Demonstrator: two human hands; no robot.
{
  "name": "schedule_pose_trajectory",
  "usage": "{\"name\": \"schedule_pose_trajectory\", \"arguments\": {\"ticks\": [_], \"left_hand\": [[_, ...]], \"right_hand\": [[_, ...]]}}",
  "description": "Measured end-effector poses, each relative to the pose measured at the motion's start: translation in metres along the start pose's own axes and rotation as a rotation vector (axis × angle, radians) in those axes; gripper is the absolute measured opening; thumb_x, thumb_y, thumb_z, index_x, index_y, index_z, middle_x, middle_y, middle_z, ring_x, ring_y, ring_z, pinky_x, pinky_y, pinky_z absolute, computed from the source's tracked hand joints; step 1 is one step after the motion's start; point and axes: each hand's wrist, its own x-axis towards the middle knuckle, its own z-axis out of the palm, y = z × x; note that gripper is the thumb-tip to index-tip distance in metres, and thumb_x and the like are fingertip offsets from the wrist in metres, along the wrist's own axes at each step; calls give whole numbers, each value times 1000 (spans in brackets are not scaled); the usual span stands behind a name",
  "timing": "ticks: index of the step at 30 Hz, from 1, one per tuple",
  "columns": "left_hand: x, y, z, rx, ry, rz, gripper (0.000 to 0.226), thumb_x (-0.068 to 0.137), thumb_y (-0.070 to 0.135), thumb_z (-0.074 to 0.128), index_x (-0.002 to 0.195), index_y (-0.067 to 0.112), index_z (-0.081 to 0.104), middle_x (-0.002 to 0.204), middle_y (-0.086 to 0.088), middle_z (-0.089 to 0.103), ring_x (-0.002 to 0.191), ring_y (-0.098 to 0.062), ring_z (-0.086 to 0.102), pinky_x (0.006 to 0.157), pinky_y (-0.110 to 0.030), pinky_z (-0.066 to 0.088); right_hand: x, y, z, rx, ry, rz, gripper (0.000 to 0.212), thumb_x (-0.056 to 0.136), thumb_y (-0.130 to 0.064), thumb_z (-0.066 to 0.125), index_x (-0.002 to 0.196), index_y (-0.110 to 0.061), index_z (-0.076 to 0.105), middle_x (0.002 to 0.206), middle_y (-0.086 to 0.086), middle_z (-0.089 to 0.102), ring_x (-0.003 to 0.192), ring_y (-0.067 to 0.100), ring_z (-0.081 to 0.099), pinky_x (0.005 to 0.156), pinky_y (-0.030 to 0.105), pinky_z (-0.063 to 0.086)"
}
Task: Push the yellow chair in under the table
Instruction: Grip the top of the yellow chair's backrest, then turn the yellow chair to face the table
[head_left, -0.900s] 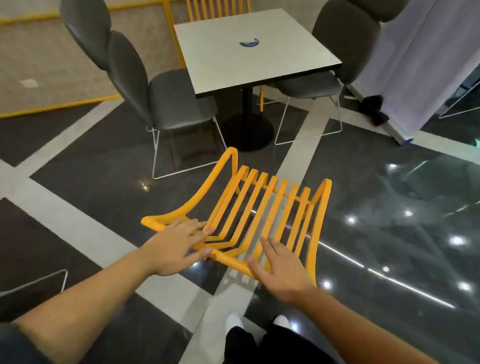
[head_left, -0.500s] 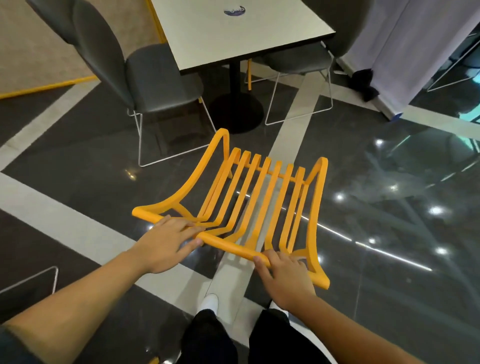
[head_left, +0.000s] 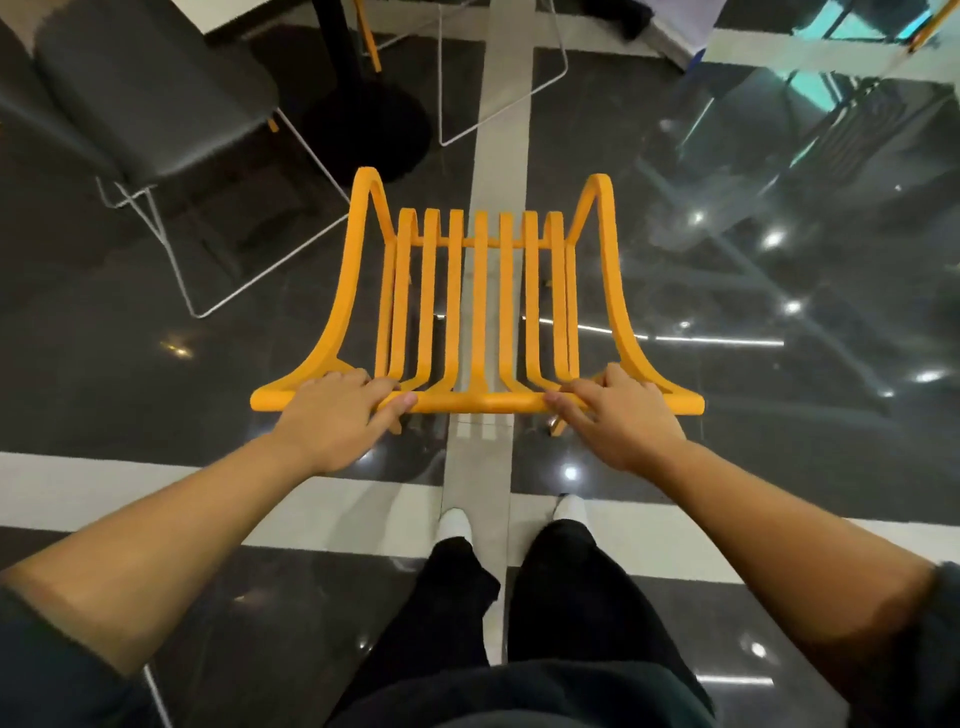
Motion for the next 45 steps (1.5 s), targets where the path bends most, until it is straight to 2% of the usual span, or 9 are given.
{"name": "schedule_pose_trajectory", "arguments": {"ticks": [4, 10, 16, 20, 24, 30, 35, 40, 45], "left_hand": [[1, -1, 8, -45, 117, 39, 54, 105, 61, 28, 119, 31, 70, 114, 4, 72, 105, -21, 65, 87, -47, 53], [3, 4, 10, 6, 150, 16, 57, 102, 64, 27, 108, 26, 69, 102, 3, 66, 98, -20, 63, 80, -44, 51], [8, 7, 10, 85, 89, 1, 58, 96, 72, 17, 97, 30, 57, 94, 6, 63, 88, -18, 64, 75, -39, 47], [8, 8, 11, 140, 95, 17, 55, 95, 72, 16, 94, 30, 51, 90, 6, 68, 81, -18, 66, 71, -38, 49], [13, 8, 14, 107, 106, 30, 55, 95, 72, 17, 96, 32, 55, 94, 9, 68, 82, -15, 64, 77, -40, 51], [37, 36, 14, 25, 150, 56, 46, 92, 75, 11, 81, 42, 41, 75, 15, 50, 61, -5, 47, 63, -30, 35], [58, 59, 8, 5, 159, 28, 50, 94, 73, 15, 89, 36, 48, 77, 12, 53, 70, -11, 57, 65, -30, 41], [79, 95, 7, -33, 183, -17, 51, 94, 72, 18, 87, 34, 51, 70, 14, 48, 64, -8, 52, 57, -27, 38], [108, 136, 2, -45, 150, -96, 59, 94, 72, 18, 93, 28, 57, 78, 7, 58, 72, -14, 60, 62, -36, 53]], "right_hand": [[3, 3, 7, -20, 52, -24, 87, 90, -81, -1, 120, -35, 67, 101, 0, 66, 104, 22, 61, 91, 48, 48], [3, 3, 11, -47, 129, -44, 99, 84, -88, -12, 111, -34, 66, 90, -5, 64, 93, 19, 62, 83, 43, 44], [4, 3, 17, -72, 181, -37, 96, 86, -90, -7, 104, -32, 68, 84, -7, 67, 83, 15, 63, 83, 41, 49], [5, 8, 21, -105, 212, -73, 83, 95, -84, 4, 97, -32, 68, 78, -10, 64, 78, 13, 61, 82, 37, 40], [7, 18, 27, -111, 259, -84, 78, 96, -83, 8, 93, -36, 69, 78, -12, 63, 80, 13, 60, 84, 38, 36], [31, 59, 4, -45, 265, -124, 80, 93, -87, 7, 96, -42, 73, 86, -16, 69, 92, 10, 63, 88, 43, 33], [52, 88, -16, -75, 248, -174, 84, 91, -89, 5, 96, -40, 73, 84, -14, 69, 91, 10, 64, 90, 41, 32], [71, 128, -37, -78, 246, -224, 88, 88, -92, 3, 91, -36, 72, 73, -11, 64, 80, 12, 62, 98, 45, 38], [97, 176, -65, -117, 224, -304, 82, 90, -89, 6, 88, -37, 69, 72, -11, 62, 82, 13, 61, 97, 46, 39]]}}
